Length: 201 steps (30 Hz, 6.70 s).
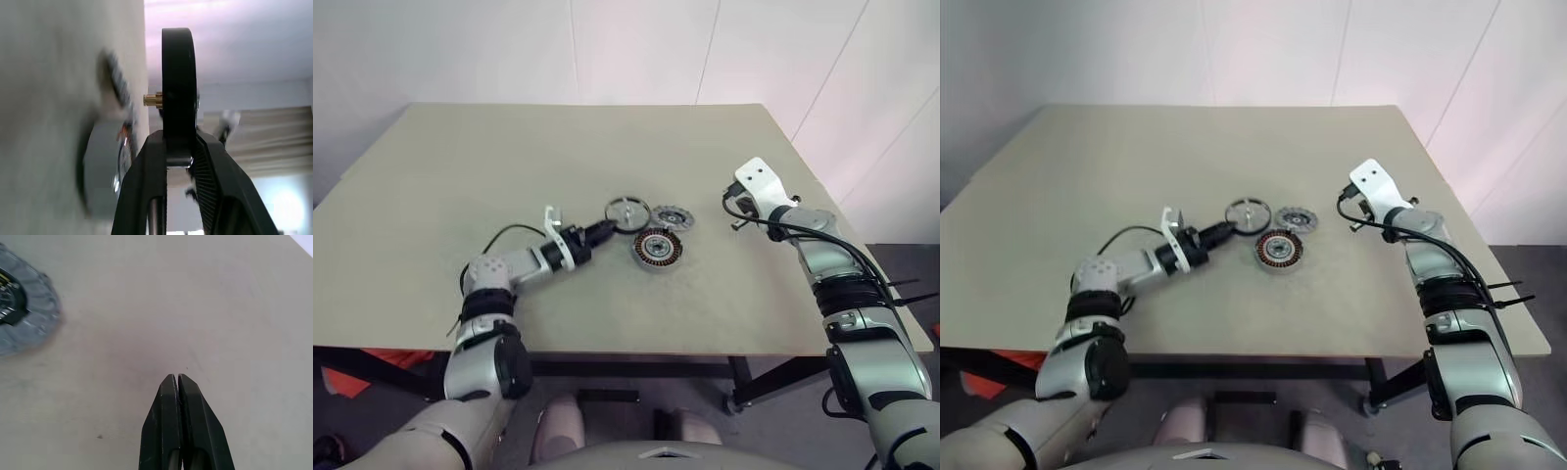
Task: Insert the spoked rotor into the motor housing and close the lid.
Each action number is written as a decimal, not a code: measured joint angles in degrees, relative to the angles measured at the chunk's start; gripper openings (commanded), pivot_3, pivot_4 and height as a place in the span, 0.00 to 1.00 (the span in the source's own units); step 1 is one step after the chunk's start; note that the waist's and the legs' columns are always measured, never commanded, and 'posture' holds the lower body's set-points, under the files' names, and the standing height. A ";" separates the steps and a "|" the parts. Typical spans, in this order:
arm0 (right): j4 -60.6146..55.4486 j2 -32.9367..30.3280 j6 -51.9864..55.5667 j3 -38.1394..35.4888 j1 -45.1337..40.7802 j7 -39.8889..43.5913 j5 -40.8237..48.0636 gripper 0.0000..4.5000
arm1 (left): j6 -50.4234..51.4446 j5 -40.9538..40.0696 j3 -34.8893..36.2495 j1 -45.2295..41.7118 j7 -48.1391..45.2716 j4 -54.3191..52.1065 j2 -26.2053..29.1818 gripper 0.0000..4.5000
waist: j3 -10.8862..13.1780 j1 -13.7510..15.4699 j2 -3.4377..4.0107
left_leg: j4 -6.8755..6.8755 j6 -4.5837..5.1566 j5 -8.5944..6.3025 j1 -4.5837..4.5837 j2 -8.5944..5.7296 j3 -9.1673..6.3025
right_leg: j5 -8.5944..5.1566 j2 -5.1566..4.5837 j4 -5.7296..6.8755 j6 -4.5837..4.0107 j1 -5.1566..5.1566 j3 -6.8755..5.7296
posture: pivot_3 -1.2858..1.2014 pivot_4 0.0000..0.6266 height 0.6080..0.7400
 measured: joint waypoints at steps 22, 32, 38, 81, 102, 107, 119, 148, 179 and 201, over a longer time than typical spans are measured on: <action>1.58 -1.67 -1.22 -1.25 0.31 -2.31 -0.06 0.00 | -6.09 0.32 -4.31 -2.37 7.54 4.29 -6.32 0.11 | 0.03 0.05 0.09 | 0.03 0.23 -0.13 0.32 -0.04 -0.02 | 0.01 -0.01 -0.18 0.04 0.39 0.00 | 0.52 0.00 1.00; 0.60 -1.62 -1.19 -1.72 1.11 -2.37 -0.08 0.00 | -5.75 0.54 -5.75 -2.52 6.23 5.05 -5.60 0.11 | 0.02 0.07 0.10 | 0.03 0.22 -0.13 0.38 -0.04 -0.02 | 0.01 -0.03 -0.18 0.04 0.46 -0.01 | 0.52 0.00 1.00; 0.57 -1.32 -1.19 -1.72 1.12 -2.37 -0.16 0.00 | -4.65 0.80 -6.77 -2.51 5.89 5.04 -5.38 0.11 | 0.02 0.08 0.11 | 0.03 0.25 -0.14 0.37 -0.07 -0.02 | 0.01 -0.05 -0.19 0.04 0.46 -0.01 | 0.52 0.00 1.00; -26.65 9.28 3.83 6.90 14.22 15.36 11.03 0.00 | -13.12 2.42 -6.73 3.32 4.67 -7.94 4.74 0.53 | 0.00 -1.15 0.22 | 0.00 0.22 -0.13 0.36 -0.02 -0.04 | 0.05 -0.08 -0.23 0.14 0.46 -0.10 | 0.52 0.00 1.00; -2.19 -10.80 -45.14 25.13 -13.74 33.10 -15.31 0.51 | -20.56 6.89 -15.91 7.89 -0.54 -16.01 6.87 0.54 | 0.05 -2.27 0.21 | 0.25 0.23 -0.13 0.07 0.01 0.01 | 0.04 -0.05 0.16 0.14 0.03 -0.01 | 0.52 0.00 1.00; 12.90 -4.44 -61.09 31.31 -23.01 26.33 -25.15 0.51 | -20.96 6.88 -16.05 12.35 -0.23 -20.13 6.78 0.54 | 0.05 -3.05 0.18 | 0.29 0.25 -0.14 -0.26 0.03 0.01 | -0.03 0.01 0.27 0.01 -0.30 -0.10 | 0.52 0.00 1.00; 22.83 0.93 -73.83 36.02 -25.19 19.76 -33.43 0.51 | -21.75 6.25 -13.70 15.79 2.66 -23.97 6.42 0.54 | 0.12 -3.17 0.12 | 1.23 0.58 -0.40 -0.53 0.08 -0.02 | -0.02 -0.09 0.75 0.02 -0.38 0.02 | 0.52 0.00 1.00; 25.71 7.87 -71.16 33.17 -26.65 21.90 -28.46 0.01 | -23.53 6.84 -14.08 15.85 4.63 -24.41 5.23 0.54 | 0.14 -4.73 0.11 | 1.23 0.52 -0.35 -0.58 0.08 0.01 | 0.01 0.10 0.83 -0.03 -0.53 0.10 | 0.52 0.00 1.00; 6.79 11.10 -59.31 28.51 -19.85 28.72 -18.71 0.94 | -27.87 5.82 -6.85 16.11 4.10 -24.05 12.18 0.54 | 0.18 -4.11 0.00 | 1.24 0.55 -0.38 -0.45 0.08 -0.03 | 0.01 0.02 0.80 -0.02 -0.33 0.17 | 0.52 0.00 1.00; -28.63 22.82 67.66 -32.50 2.11 11.21 25.91 0.99 | -27.88 7.37 -14.43 12.52 -0.03 -18.52 11.37 0.54 | 0.16 -1.26 0.04 | 0.54 -0.12 0.02 0.58 0.06 -0.03 | -0.01 0.08 0.75 0.04 0.28 0.25 | 0.52 0.00 1.00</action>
